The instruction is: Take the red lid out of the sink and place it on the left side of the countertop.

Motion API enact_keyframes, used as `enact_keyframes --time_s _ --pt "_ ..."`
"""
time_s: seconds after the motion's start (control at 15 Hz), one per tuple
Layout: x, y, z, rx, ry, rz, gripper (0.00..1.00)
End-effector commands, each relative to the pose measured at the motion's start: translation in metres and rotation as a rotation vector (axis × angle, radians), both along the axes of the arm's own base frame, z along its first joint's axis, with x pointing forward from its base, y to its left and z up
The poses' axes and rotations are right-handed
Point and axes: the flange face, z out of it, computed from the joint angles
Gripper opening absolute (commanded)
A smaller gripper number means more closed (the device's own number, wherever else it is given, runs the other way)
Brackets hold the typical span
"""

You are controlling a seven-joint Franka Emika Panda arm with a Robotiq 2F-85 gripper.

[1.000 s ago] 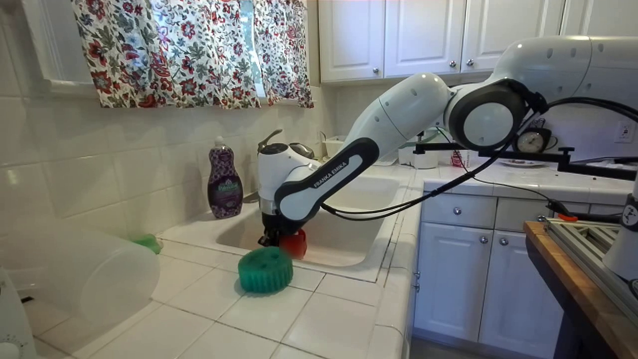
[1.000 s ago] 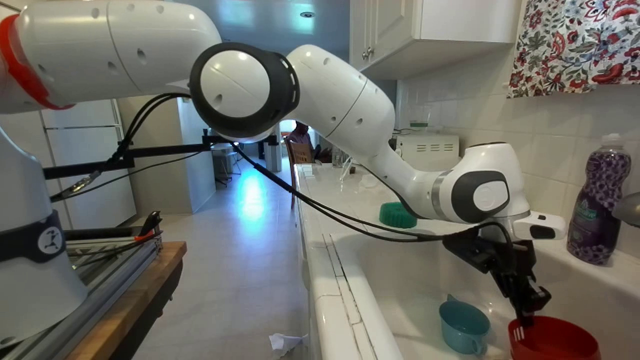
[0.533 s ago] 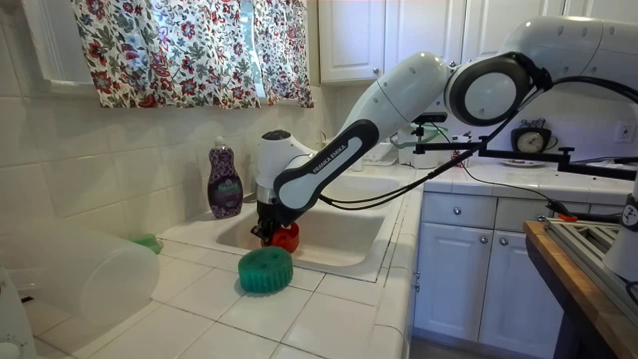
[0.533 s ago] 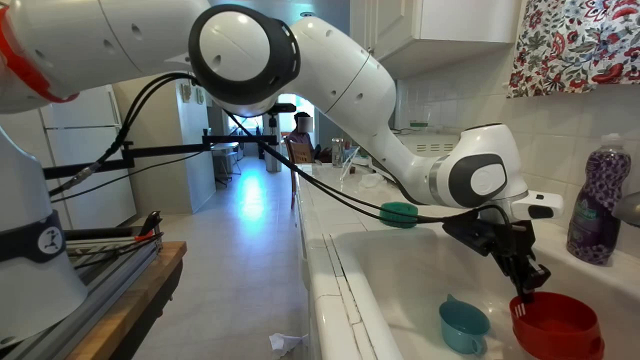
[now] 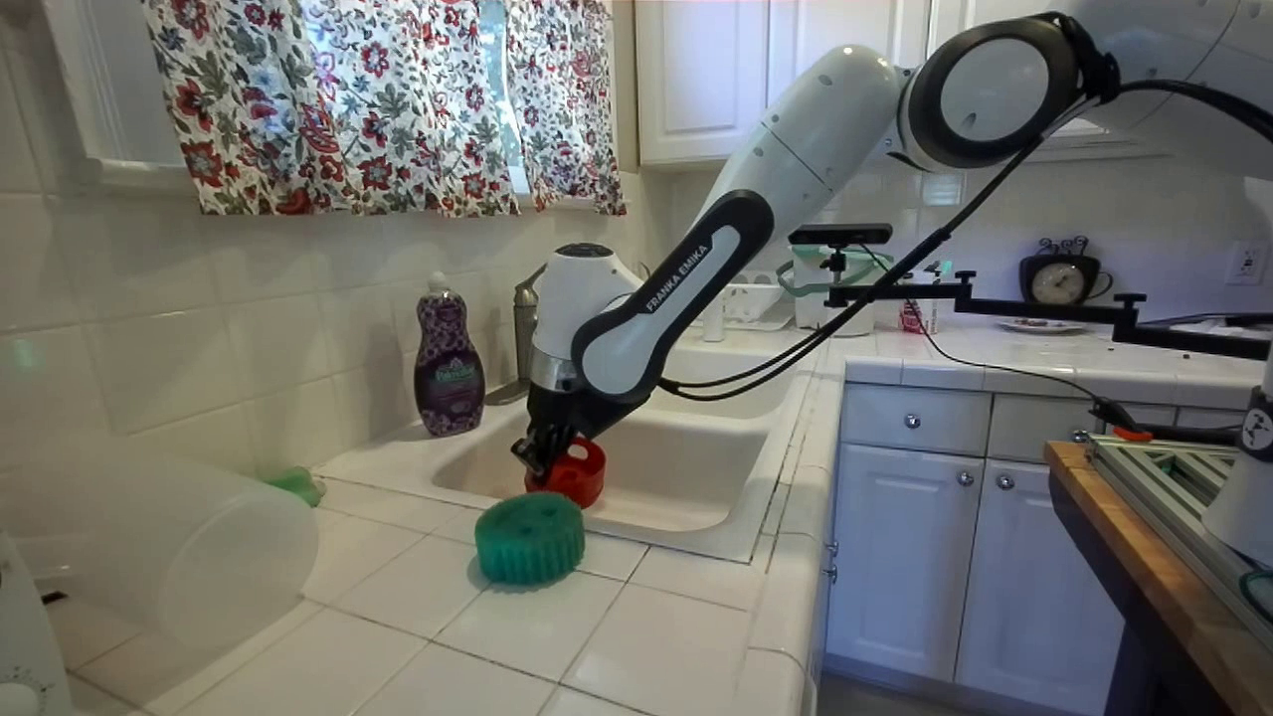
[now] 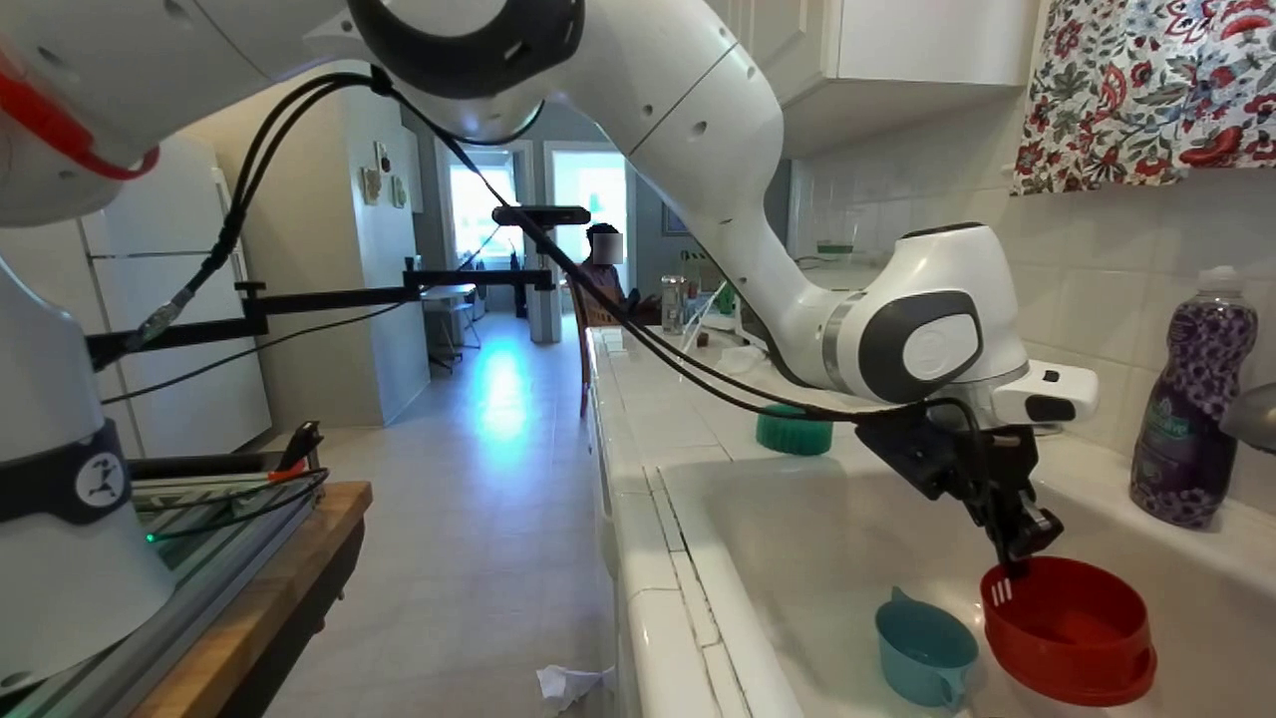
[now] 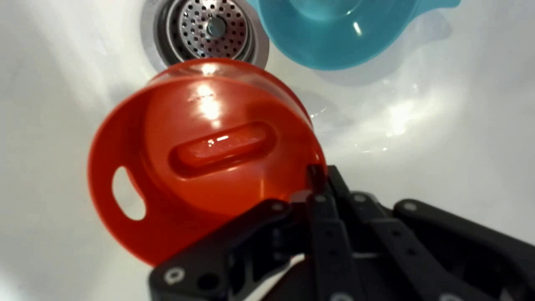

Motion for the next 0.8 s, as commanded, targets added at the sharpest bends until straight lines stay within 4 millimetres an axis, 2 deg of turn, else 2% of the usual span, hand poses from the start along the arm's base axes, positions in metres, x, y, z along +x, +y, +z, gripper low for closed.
enact_keyframes --time_s 0.0,0.2,0.33,0.47,0.73 --pt "-0.003 -0.001 0.001 0.002 0.003 0.001 0.03" --pt "-0.007 -0.001 0.003 0.004 0.007 0.0 0.01" --pt "-0.011 0.004 -0.009 0.079 0.004 -0.002 0.01" --pt "-0.015 0.012 -0.011 0.132 0.003 -0.002 0.01" --pt "-0.023 0.029 0.008 0.152 0.034 0.077 0.01"
